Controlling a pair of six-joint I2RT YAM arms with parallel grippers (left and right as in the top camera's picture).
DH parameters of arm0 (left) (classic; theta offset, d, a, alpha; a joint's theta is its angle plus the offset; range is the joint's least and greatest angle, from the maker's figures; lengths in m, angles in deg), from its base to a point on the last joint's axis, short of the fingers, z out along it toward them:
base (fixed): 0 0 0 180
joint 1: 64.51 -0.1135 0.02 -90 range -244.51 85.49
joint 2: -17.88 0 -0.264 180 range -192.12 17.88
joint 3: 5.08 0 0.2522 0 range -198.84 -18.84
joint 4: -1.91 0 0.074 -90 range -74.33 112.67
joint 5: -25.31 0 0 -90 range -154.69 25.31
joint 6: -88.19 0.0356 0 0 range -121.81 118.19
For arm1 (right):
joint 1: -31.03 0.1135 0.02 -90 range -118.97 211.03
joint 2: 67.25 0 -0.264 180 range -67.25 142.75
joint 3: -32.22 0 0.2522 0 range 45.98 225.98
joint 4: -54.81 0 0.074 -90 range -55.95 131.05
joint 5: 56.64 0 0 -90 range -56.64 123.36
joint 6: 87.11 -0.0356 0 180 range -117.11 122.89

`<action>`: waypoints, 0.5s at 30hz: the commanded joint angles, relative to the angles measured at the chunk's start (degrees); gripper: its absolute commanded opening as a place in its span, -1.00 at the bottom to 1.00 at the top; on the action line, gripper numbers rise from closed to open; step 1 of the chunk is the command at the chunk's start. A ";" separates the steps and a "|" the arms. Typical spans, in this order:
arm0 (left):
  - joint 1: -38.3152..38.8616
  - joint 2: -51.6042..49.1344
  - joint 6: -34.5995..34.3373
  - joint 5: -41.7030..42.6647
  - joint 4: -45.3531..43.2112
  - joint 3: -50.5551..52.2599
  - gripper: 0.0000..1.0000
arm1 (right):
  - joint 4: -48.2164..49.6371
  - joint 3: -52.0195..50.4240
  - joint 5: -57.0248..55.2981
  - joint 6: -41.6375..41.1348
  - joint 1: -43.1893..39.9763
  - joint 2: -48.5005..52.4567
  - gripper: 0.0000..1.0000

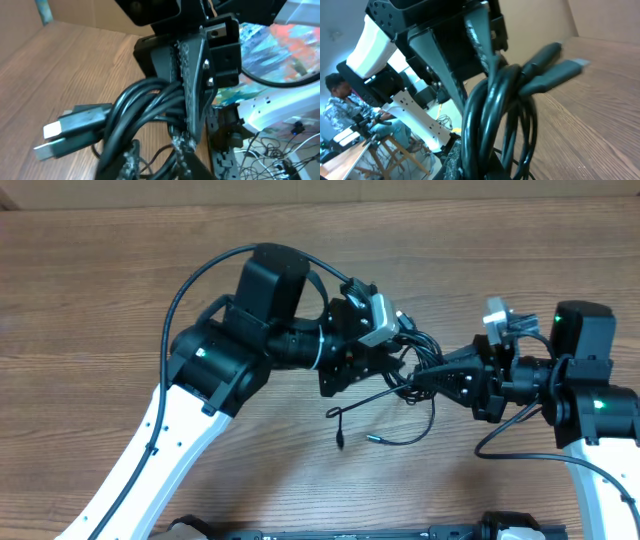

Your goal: Untangle cables

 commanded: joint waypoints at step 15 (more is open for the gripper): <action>0.48 -3.04 -0.37 -4.13 -1.51 -0.63 -0.37 | 1.11 0.24 3.78 0.66 2.36 -1.90 -0.92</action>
